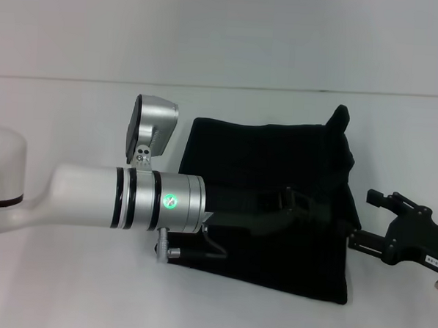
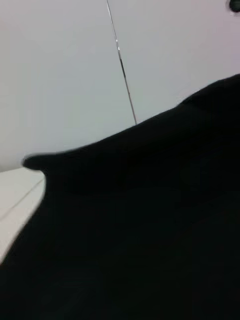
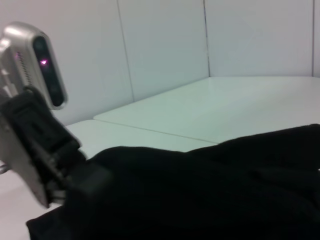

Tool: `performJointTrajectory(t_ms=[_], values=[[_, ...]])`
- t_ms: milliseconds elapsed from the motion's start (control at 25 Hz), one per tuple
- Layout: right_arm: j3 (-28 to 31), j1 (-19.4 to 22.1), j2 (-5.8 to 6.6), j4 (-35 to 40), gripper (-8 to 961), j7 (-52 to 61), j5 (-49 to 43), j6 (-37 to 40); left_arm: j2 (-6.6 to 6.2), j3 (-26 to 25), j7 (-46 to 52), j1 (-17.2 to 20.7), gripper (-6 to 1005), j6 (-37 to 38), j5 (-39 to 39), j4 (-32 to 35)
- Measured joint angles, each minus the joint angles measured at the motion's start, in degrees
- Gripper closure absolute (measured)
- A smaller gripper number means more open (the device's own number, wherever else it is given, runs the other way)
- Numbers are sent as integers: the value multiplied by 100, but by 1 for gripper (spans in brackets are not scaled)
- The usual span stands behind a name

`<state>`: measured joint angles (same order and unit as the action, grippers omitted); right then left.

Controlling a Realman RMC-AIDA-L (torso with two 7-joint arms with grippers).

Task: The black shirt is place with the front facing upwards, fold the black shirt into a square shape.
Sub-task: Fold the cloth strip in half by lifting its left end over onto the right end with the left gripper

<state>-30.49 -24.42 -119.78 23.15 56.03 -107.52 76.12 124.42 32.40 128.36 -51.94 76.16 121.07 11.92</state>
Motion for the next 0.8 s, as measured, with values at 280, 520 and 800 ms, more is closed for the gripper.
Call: performJointTrajectory(t_ms=[280, 520, 800], values=[[121, -46, -12, -32, 24, -28, 121, -215, -4, 50, -64, -19, 966, 9, -1, 9], [596, 23, 1, -29, 24, -30, 321, -233, -9, 68, -145, -16, 964, -20, 36, -1], [1121, 27, -14, -31, 25, -32, 329, -300, -13, 328, -158, 36, 953, 36, 48, -56]])
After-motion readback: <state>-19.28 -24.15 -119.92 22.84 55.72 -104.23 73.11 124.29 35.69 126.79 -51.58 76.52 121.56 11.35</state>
